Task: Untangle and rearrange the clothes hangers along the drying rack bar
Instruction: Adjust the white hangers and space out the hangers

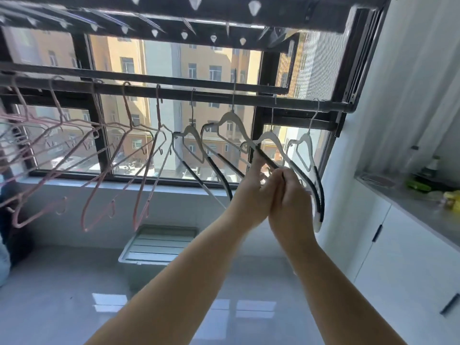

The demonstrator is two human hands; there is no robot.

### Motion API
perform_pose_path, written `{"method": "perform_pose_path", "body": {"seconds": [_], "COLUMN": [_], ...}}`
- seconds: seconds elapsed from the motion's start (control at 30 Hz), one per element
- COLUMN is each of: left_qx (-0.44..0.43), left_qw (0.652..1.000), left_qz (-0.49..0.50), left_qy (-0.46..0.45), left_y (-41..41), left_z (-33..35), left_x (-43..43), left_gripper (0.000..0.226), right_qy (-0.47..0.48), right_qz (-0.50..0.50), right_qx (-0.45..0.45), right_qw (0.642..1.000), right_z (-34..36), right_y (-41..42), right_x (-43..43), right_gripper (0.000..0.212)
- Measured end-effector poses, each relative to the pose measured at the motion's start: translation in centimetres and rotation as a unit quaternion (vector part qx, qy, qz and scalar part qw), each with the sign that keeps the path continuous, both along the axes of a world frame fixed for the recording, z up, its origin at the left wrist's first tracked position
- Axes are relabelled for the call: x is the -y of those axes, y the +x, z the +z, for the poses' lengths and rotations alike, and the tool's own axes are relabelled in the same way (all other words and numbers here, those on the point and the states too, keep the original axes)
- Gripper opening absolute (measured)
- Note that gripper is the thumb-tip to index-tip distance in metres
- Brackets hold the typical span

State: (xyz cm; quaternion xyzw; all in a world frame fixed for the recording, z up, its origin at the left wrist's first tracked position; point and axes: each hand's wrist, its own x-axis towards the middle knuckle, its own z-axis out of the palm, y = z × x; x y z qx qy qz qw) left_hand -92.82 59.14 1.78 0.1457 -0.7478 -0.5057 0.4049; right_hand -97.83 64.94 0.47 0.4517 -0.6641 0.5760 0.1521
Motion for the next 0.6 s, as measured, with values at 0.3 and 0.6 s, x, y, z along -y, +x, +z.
{"method": "perform_pose_path", "body": {"seconds": [0.3, 0.6], "left_qx": [0.032, 0.012], "left_qw": [0.998, 0.974], "left_qz": [0.007, 0.196], "left_qy": [0.057, -0.111], "left_y": [-0.2, 0.0], "left_z": [-1.2, -3.0], "left_x": [1.2, -0.9], "left_gripper": [0.04, 0.062], "right_qy": [0.044, 0.146], "right_qz": [0.028, -0.048], "right_qx": [0.062, -0.143], "right_qw": [0.997, 0.978], "right_z": [-1.9, 1.6], "right_y": [-0.2, -1.3], "right_x": [2.1, -2.5], "right_gripper": [0.022, 0.035]}}
